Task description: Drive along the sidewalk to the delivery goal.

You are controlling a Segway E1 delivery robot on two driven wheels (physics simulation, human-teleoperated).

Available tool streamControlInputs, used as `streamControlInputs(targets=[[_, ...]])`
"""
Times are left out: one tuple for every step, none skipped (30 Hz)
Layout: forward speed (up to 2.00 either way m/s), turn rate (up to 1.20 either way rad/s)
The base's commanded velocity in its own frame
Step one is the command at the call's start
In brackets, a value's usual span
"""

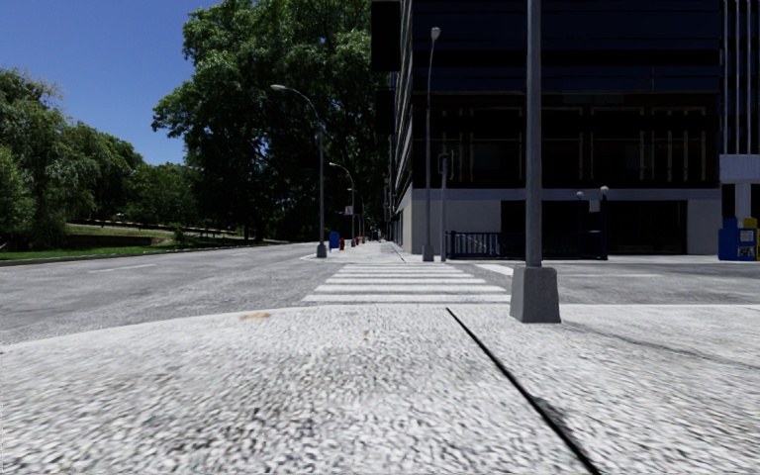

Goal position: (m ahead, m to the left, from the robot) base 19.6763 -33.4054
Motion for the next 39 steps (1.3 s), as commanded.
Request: streamControlInputs(targets=[[2.0,0.0],[2.0,0.0],[2.0,0.0],[2.0,0.0],[2.0,0.0],[2.0,0.0],[2.0,0.0],[2.0,0.0],[2.0,0.0],[2.0,0.0],[2.0,0.0],[2.0,0.0],[2.0,0.0],[2.0,0.0],[2.0,0.0],[2.0,0.0],[2.0,0.0],[2.0,0.0],[2.0,0.0],[2.0,0.0],[2.0,0.0],[2.0,0.0],[2.0,0.0],[2.0,0.0],[2.0,0.0],[2.0,0.0],[2.0,0.0],[2.0,0.0],[2.0,0.0],[2.0,0.0],[2.0,0.0],[2.0,0.0],[2.0,0.0],[2.0,0.0],[2.0,0.0],[2.0,0.0],[2.0,0.0],[2.0,0.0],[2.0,0.0]])
